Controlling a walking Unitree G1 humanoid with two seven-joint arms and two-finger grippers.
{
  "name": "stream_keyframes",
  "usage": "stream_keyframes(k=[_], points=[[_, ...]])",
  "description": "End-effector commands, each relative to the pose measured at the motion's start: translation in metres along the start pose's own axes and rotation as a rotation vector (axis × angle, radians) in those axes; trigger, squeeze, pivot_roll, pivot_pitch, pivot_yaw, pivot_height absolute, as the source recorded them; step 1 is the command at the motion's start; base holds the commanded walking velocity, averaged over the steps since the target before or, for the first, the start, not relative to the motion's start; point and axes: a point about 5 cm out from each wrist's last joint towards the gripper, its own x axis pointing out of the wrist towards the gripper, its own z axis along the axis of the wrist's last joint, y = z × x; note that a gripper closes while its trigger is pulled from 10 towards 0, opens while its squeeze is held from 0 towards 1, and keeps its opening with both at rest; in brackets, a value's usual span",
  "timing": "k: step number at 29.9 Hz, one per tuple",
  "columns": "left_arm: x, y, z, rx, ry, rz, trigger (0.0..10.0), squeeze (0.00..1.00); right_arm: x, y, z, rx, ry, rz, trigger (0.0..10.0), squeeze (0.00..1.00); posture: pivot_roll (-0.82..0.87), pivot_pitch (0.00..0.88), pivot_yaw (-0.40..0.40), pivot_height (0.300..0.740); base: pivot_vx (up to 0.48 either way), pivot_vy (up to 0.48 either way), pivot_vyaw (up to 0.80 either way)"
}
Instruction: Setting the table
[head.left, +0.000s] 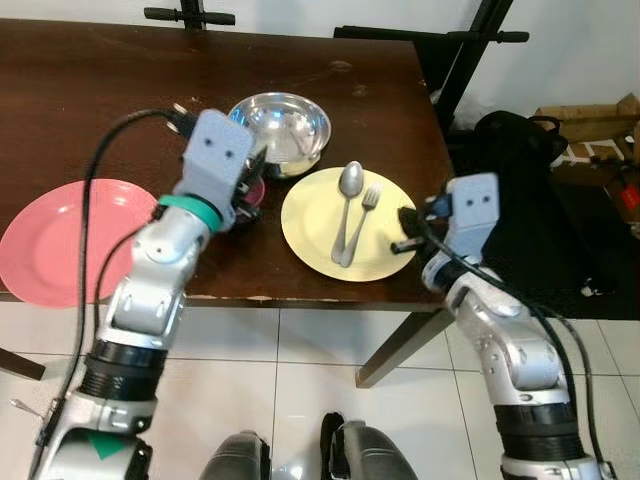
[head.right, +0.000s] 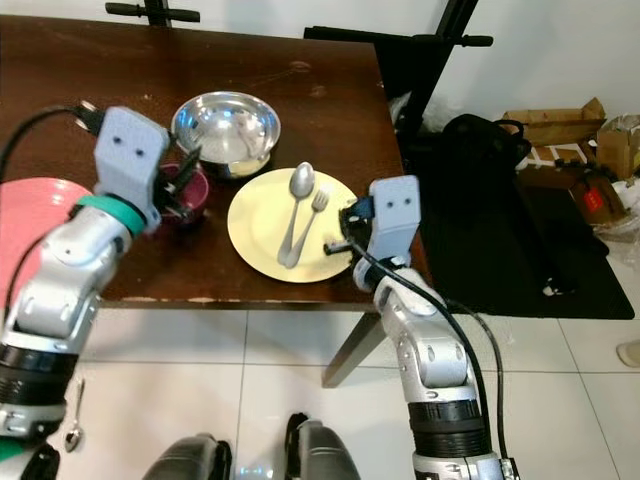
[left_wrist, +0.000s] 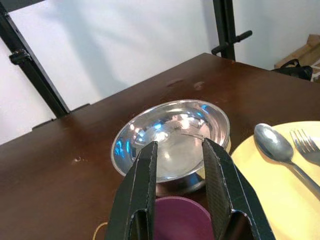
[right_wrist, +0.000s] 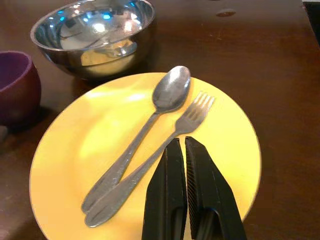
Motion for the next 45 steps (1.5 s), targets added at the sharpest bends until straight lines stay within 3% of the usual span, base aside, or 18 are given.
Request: stream_keyframes(k=[1,8,10,12,14,19,22,34,35,36,37,39,40,45], points=[[0.000,0.001,-0.006,0.014,0.032,-0.006,10.0,0.00,0.001,0.000,-0.004,0.024,0.022,0.000,10.0,0.00,0.12,0.103,-0.023,0.740,0.000,0.000,0.00],[-0.001,0.000,-0.008,0.008,0.039,-0.002,10.0,0.00,0.008,0.011,-0.006,0.078,0.021,0.010,10.0,0.00,0.12,0.102,-0.020,0.740,0.000,0.000,0.00],[0.000,-0.001,-0.006,-0.003,0.033,-0.011,10.0,0.00,0.010,0.020,-0.007,0.181,0.033,0.034,10.0,0.00,0.12,0.101,-0.019,0.740,0.000,0.000,0.00],[0.000,-0.001,-0.006,-0.003,0.033,-0.011,10.0,0.00,0.010,0.020,-0.007,0.181,0.033,0.034,10.0,0.00,0.12,0.101,-0.019,0.740,0.000,0.000,0.00],[0.002,0.002,-0.004,0.012,0.031,-0.018,10.0,0.00,0.014,0.029,-0.008,0.254,0.062,0.063,10.0,0.00,0.12,0.100,-0.018,0.740,0.000,0.000,0.00],[0.003,0.005,-0.006,0.033,0.041,-0.013,10.0,0.00,0.026,0.032,-0.022,0.254,0.140,-0.006,10.0,0.00,0.14,0.101,-0.024,0.740,0.000,0.000,0.00],[0.002,0.002,-0.009,0.034,0.052,-0.010,10.0,0.00,0.032,0.027,-0.037,0.196,0.216,-0.098,10.0,0.00,0.15,0.101,-0.030,0.740,0.000,0.000,0.00],[0.000,-0.006,-0.013,0.014,0.063,-0.019,10.0,0.00,0.021,0.014,-0.073,0.096,0.353,-0.245,10.0,0.00,0.15,0.116,-0.026,0.740,0.000,0.000,0.00],[0.001,-0.007,-0.013,0.011,0.062,-0.022,10.0,0.00,0.020,0.012,-0.075,0.093,0.358,-0.256,7.2,0.00,0.15,0.116,-0.026,0.740,0.000,0.000,0.00],[0.001,-0.007,-0.013,0.011,0.062,-0.022,10.0,0.00,0.020,0.012,-0.075,0.093,0.358,-0.256,7.2,0.00,0.15,0.116,-0.026,0.740,0.000,0.000,0.00],[0.001,-0.008,-0.013,0.010,0.062,-0.024,10.0,0.00,0.020,0.010,-0.076,0.080,0.359,-0.270,4.6,0.00,0.15,0.116,-0.026,0.740,0.000,0.000,0.00],[0.001,-0.008,-0.013,0.010,0.062,-0.024,10.0,0.00,0.020,0.010,-0.076,0.080,0.359,-0.270,4.6,0.00,0.15,0.116,-0.026,0.740,0.000,0.000,0.00],[0.001,-0.009,-0.013,0.009,0.063,-0.027,10.0,0.00,0.019,0.008,-0.077,0.071,0.360,-0.279,0.0,0.00,0.14,0.123,-0.022,0.740,0.000,0.000,0.00],[0.001,-0.011,-0.014,0.004,0.065,-0.028,10.0,0.00,0.014,-0.002,-0.080,0.012,0.368,-0.301,0.0,0.00,0.13,0.129,-0.026,0.740,0.000,0.000,0.00]])
